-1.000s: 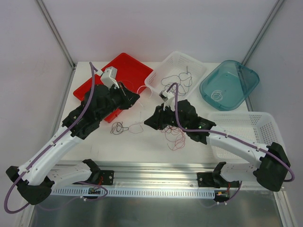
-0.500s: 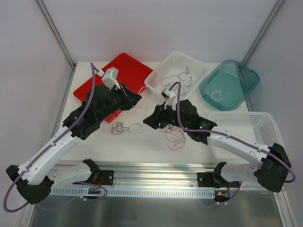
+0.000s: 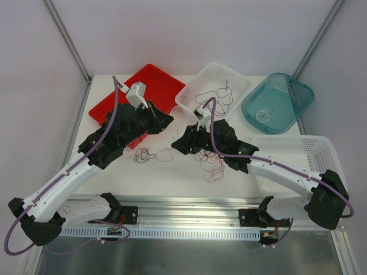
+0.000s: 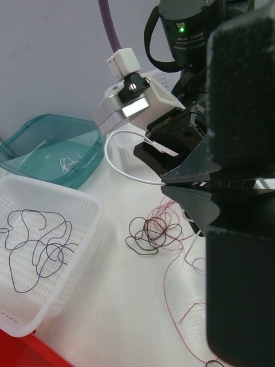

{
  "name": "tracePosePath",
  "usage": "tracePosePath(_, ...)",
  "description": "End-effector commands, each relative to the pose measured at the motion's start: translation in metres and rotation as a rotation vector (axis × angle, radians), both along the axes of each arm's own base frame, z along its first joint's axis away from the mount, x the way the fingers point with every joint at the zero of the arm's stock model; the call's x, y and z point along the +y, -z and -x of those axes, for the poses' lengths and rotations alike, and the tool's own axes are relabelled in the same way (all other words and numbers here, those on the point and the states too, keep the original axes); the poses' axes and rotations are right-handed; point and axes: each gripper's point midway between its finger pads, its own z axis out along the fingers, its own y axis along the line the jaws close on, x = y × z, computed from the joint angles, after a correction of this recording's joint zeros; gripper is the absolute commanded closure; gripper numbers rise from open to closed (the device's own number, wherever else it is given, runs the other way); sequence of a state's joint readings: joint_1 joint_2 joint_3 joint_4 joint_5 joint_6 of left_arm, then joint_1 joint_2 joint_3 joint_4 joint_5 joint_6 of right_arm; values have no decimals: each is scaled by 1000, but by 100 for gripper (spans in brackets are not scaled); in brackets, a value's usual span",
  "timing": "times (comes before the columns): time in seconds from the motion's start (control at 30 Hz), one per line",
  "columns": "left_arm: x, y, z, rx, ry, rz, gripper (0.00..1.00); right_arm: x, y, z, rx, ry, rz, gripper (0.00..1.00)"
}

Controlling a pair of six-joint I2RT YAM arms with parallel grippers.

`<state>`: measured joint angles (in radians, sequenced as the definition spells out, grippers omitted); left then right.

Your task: Untangle the cables

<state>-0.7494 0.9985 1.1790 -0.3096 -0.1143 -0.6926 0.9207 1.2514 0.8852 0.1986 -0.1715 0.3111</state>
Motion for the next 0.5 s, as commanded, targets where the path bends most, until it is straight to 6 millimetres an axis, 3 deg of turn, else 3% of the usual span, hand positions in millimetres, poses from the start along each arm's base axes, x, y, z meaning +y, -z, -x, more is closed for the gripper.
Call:
tracePosePath(0.0,-9,-10,0,-27,17,43,100,13,-45,-7,-60,8,-114,52)
tracePosePath(0.17,-12,-11,1,-30,29,49,100,16,-39,-11,-43,18,-111,56)
tracePosePath(0.27,-13,-11,3,-31,37,50,100,16,-33,-13,-36,29,-99,64)
tracePosePath(0.47,-4,-11,-1,-60,-2,20,100,7,-20,-14,-32,52,-43,91)
